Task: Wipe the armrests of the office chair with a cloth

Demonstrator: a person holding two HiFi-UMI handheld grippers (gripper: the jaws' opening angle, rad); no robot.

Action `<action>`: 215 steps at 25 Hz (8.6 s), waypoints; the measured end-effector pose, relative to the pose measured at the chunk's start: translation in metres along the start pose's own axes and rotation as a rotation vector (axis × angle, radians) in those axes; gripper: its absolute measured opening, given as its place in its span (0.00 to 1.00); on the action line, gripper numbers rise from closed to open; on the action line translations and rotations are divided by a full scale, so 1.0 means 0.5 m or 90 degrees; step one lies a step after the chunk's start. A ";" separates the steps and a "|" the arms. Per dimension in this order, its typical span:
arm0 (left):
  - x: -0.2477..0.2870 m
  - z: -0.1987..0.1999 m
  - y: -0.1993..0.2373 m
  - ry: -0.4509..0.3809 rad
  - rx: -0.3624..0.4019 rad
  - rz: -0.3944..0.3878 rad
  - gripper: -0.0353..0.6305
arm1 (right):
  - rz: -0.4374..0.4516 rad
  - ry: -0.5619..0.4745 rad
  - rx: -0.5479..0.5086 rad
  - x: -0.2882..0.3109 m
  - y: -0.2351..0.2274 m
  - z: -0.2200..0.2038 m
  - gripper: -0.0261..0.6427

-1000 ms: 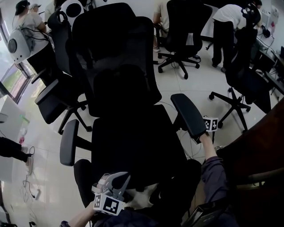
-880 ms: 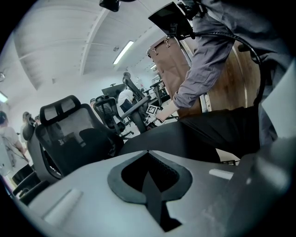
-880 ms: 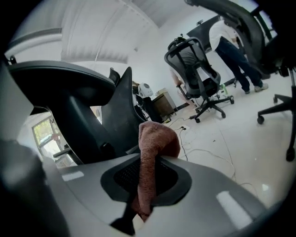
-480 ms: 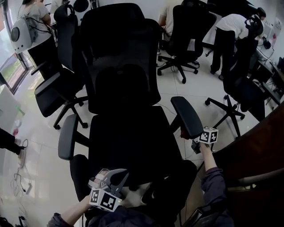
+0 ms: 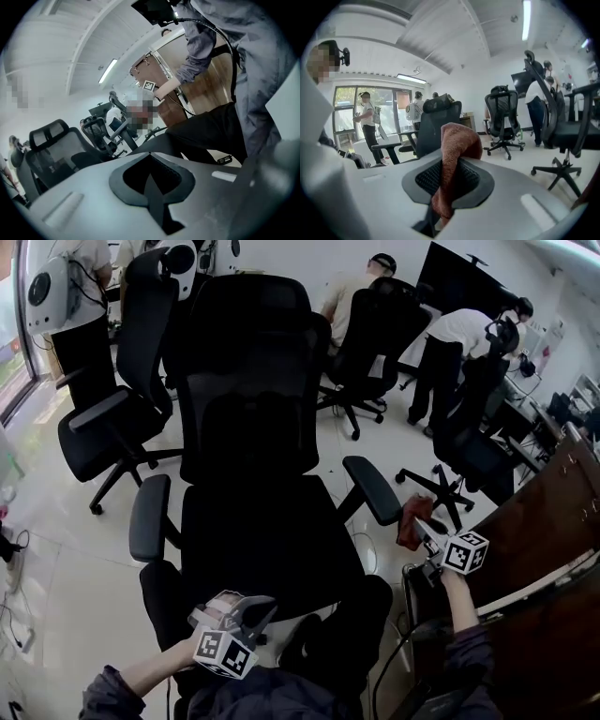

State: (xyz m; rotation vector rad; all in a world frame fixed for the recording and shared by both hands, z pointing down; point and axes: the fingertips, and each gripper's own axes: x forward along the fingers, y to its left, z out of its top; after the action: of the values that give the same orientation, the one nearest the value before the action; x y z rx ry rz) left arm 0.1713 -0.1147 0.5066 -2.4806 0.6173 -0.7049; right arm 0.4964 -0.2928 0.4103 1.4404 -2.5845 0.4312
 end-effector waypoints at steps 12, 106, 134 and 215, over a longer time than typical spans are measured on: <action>-0.047 0.044 -0.020 -0.065 0.067 -0.003 0.08 | -0.053 -0.065 -0.075 0.188 0.245 0.119 0.11; -0.078 0.005 0.005 -0.047 -0.001 0.013 0.08 | -0.345 0.047 -0.059 0.359 0.086 -0.106 0.11; -0.164 -0.018 0.147 -0.006 -0.027 0.103 0.08 | -0.038 0.023 -0.176 0.430 0.401 0.086 0.11; -0.484 -0.197 0.241 0.175 -0.137 0.317 0.08 | 0.492 0.213 -0.567 0.650 1.129 -0.043 0.11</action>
State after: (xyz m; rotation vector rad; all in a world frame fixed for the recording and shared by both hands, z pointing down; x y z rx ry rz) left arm -0.1051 -0.1111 0.4269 -2.2793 1.4172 -0.8120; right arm -0.1549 -0.2671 0.4190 0.0684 -2.4069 -0.3632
